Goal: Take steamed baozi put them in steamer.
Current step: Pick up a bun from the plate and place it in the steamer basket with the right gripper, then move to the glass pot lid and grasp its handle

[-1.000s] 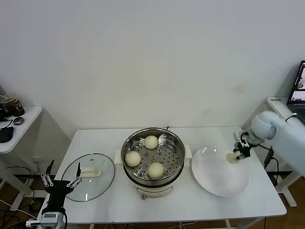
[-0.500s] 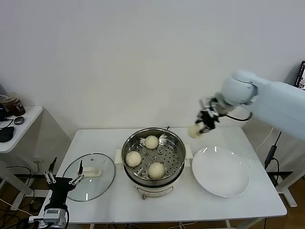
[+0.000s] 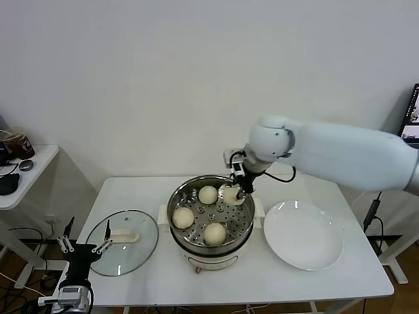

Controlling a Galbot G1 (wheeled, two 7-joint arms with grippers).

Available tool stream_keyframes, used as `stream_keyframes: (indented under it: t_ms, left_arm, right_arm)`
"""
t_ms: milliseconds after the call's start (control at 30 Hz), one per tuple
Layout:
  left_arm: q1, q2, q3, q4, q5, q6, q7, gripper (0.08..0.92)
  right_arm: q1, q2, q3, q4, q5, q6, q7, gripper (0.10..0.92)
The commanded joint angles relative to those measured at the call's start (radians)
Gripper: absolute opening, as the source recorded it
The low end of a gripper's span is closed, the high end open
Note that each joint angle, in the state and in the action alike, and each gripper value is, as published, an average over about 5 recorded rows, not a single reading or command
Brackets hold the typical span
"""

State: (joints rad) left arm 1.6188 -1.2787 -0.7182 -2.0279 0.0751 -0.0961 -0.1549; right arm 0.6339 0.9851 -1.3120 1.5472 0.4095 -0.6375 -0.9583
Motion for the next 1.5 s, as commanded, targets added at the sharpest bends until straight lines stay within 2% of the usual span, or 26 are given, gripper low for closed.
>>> stream_keyframes:
  t_ms: [33, 433, 633, 833, 1000, 1133, 1200, 1267, 1400, 1500]
  left_arm:
    - [0.001, 0.001, -0.003, -0.001, 0.001, -0.001, -0.001, 0.823]
    - [0.010, -0.004, -0.008, -0.006, 0.000, -0.005, -0.003, 0.823]
    - [0.006, -0.003, -0.009, 0.002, 0.000, -0.006, -0.003, 0.823]
    - [0.000, 0.001, -0.007, 0.013, -0.003, -0.009, -0.004, 0.823]
    - [-0.010, 0.009, -0.008, 0.026, -0.012, -0.015, -0.003, 0.823]
    - [-0.017, 0.009, -0.004, 0.030, -0.020, -0.022, -0.001, 0.823]
    - [-0.019, 0.009, -0.001, 0.032, -0.022, -0.027, 0.001, 0.823]
    - [-0.021, 0.007, 0.002, 0.034, -0.024, -0.034, 0.003, 0.823]
    - [-0.025, 0.004, 0.010, 0.035, -0.028, -0.041, 0.010, 0.823]
    - [-0.027, -0.001, 0.020, 0.037, -0.028, -0.049, 0.018, 0.823]
  right_arm:
    - [-0.115, 0.089, -0.016, -0.068, -0.051, -0.065, 0.044, 0.399]
    - [-0.187, 0.083, 0.012, -0.097, -0.124, -0.030, 0.052, 0.411]
    - [-0.155, 0.015, 0.056, -0.042, -0.110, -0.027, 0.069, 0.558]
    - [-0.136, -0.133, 0.180, 0.083, -0.052, -0.040, 0.103, 0.731]
    - [-0.230, -0.310, 0.352, 0.222, 0.065, -0.037, 0.264, 0.816]
    - [-0.550, -0.489, 0.633, 0.353, 0.180, 0.023, 0.545, 0.822]
    - [-0.787, -0.548, 0.789, 0.397, 0.197, 0.120, 0.682, 0.823]
    - [-1.096, -0.576, 1.014, 0.424, 0.152, 0.243, 0.776, 0.823]
    - [-1.654, -0.497, 1.473, 0.427, 0.001, 0.430, 0.842, 0.823]
    - [-1.885, -0.300, 1.712, 0.399, -0.125, 0.546, 0.806, 0.823]
